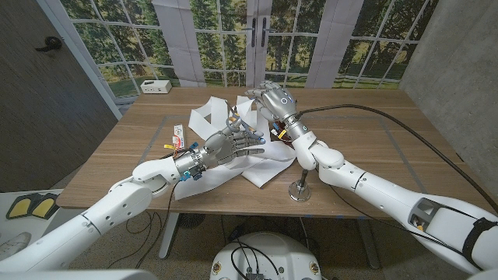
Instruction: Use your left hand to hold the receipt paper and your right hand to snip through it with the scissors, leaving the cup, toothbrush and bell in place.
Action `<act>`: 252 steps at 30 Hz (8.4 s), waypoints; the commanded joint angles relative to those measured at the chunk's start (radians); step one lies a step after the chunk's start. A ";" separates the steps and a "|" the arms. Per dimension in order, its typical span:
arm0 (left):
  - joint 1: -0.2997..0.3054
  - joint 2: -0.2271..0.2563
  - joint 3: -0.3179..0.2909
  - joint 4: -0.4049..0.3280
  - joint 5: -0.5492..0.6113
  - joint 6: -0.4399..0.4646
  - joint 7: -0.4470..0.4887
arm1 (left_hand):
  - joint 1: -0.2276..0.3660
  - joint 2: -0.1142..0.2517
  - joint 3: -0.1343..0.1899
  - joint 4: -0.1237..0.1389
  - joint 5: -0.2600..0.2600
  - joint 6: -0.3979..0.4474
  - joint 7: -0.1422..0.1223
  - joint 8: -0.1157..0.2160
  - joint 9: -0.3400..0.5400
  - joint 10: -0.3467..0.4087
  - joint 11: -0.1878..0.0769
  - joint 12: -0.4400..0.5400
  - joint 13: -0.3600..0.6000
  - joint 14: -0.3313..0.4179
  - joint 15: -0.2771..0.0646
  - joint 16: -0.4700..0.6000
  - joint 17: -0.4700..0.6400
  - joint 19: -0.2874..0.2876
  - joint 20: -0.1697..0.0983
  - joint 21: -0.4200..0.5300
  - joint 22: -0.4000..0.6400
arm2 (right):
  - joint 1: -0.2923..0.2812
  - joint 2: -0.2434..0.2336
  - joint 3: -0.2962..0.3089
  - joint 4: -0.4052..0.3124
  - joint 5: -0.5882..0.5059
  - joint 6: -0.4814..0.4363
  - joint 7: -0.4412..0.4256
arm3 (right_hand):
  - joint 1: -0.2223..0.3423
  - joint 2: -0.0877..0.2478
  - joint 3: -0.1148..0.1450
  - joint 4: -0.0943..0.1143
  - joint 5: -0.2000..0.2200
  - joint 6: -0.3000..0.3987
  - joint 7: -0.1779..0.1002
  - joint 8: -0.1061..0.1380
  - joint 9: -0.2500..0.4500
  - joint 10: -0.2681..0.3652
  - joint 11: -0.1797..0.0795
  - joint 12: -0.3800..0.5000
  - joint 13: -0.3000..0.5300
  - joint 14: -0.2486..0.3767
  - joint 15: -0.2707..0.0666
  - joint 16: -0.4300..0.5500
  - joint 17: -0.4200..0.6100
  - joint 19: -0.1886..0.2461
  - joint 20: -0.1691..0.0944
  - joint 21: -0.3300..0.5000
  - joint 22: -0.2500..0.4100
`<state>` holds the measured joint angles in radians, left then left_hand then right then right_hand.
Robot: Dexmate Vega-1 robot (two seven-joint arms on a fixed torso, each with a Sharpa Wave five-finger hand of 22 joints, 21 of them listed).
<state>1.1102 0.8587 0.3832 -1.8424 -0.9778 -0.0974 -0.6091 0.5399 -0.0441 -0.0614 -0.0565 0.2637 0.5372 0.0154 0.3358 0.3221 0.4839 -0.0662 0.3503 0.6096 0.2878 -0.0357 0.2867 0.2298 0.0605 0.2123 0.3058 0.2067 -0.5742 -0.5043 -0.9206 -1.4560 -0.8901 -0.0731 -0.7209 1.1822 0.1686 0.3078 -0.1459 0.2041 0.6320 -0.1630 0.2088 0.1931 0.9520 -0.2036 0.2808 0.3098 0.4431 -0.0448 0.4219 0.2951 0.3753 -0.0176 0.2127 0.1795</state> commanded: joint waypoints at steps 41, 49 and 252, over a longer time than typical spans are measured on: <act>-0.035 -0.008 0.045 0.001 0.020 0.026 -0.023 | 0.008 0.012 -0.016 -0.001 0.004 0.004 0.010 -0.007 0.004 0.016 -0.005 -0.007 0.008 0.010 0.001 -0.007 0.005 0.013 0.002 -0.009 0.004 | 0.007 0.041 -0.005 -0.015 0.021 -0.075 -0.001 | 0.020 -0.005 -0.006 -0.006 0.029 0.014 0.018 0.001 0.005 0.005 0.003 0.005 0.011 0.019 -0.190 -0.001 0.007 0.007 0.016 0.000 0.000; -0.047 -0.011 0.053 0.009 0.020 0.035 -0.032 | 0.008 0.013 -0.018 0.000 0.004 0.005 0.008 -0.007 0.004 0.016 -0.004 -0.008 0.008 0.012 0.000 -0.007 0.006 0.013 0.002 -0.009 0.004 | -0.004 0.028 0.002 -0.044 0.016 -0.067 -0.009 | 0.020 -0.005 -0.007 -0.005 0.030 0.015 0.019 0.002 0.005 0.007 0.002 0.006 0.012 0.019 -0.190 -0.001 0.007 0.009 0.018 0.000 0.001; -0.060 -0.061 0.036 0.063 0.029 0.020 0.048 | 0.078 0.125 -0.020 -0.007 0.001 0.088 -0.037 0.004 -0.003 0.097 -0.040 -0.010 0.018 0.063 -0.039 -0.006 0.012 0.038 0.001 -0.026 0.007 | -0.101 -0.058 0.086 -0.129 -0.005 -0.046 -0.026 | 0.022 -0.013 -0.040 -0.006 0.071 0.027 0.017 -0.009 0.008 0.024 0.001 0.032 0.007 0.040 -0.190 -0.022 0.017 0.015 0.040 -0.004 0.000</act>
<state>1.0500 0.8013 0.4215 -1.7833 -0.9449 -0.0779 -0.5671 0.6134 0.0546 -0.0919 -0.0656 0.2637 0.6147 -0.0211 0.3330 0.3161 0.5643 -0.0965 0.3351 0.6236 0.3397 -0.0411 0.2751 0.2375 0.0910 0.2070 0.2805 0.2115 -0.6796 -0.5637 -0.8337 -1.5893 -0.8942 -0.1235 -0.7447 1.2016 0.1592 0.2732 -0.1502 0.2667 0.6538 -0.1413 0.1996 0.1974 0.9766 -0.2032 0.3041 0.3136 0.4750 -0.0485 0.4026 0.3088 0.3930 0.0216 0.2127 0.1773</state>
